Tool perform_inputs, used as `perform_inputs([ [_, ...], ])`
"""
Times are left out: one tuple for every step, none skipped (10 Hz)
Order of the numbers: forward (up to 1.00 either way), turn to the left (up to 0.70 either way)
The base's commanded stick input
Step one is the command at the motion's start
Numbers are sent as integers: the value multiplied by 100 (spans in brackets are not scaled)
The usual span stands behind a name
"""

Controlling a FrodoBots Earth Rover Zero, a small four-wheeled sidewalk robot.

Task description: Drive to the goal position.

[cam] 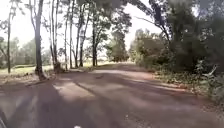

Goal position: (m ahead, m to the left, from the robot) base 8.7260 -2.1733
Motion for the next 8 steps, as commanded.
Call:
perform_inputs([
  [100,-5],
  [100,-5],
  [100,-5],
  [100,-7],
  [100,-8],
  [100,-8],
  [100,-9],
  [100,-9],
])
